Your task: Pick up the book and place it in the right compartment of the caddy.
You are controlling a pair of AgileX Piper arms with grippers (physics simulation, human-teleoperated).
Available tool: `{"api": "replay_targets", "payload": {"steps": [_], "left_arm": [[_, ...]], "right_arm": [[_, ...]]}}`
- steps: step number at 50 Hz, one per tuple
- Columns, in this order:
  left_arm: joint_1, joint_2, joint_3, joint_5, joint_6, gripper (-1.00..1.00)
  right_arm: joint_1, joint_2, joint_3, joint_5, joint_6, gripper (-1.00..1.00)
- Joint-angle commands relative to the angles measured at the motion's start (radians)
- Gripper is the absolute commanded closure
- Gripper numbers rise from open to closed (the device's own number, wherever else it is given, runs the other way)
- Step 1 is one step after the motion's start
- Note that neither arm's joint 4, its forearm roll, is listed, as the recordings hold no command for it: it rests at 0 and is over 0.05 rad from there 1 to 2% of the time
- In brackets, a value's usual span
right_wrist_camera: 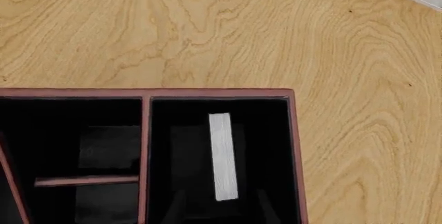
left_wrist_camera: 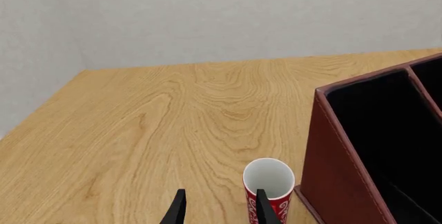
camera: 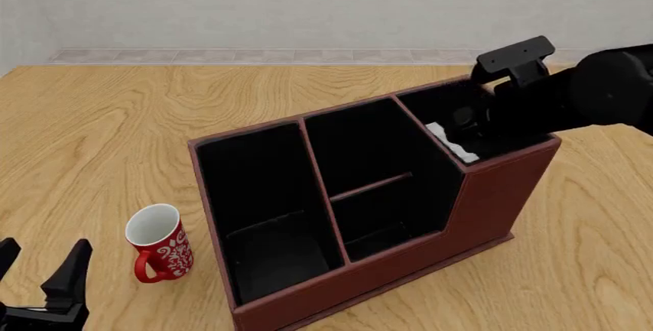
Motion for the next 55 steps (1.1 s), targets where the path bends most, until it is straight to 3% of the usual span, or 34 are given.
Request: {"api": "replay_targets", "payload": {"steps": [1,17,55], "left_arm": [[0.001,-0.006,0.000,0.006,-0.001,-1.00],[0.001,0.006,0.000,-0.005,-0.001,-1.00],[-0.009,0.071,0.000,-0.090,0.013,-1.00]], "right_arm": [[0.007,-0.010,0.006,0.002,0.009,-1.00],[-0.004,-0.034,-0.024,0.025,-0.005,-1.00],[0.028,-0.334,-0.227,0.292,-0.084,-1.00]]}}
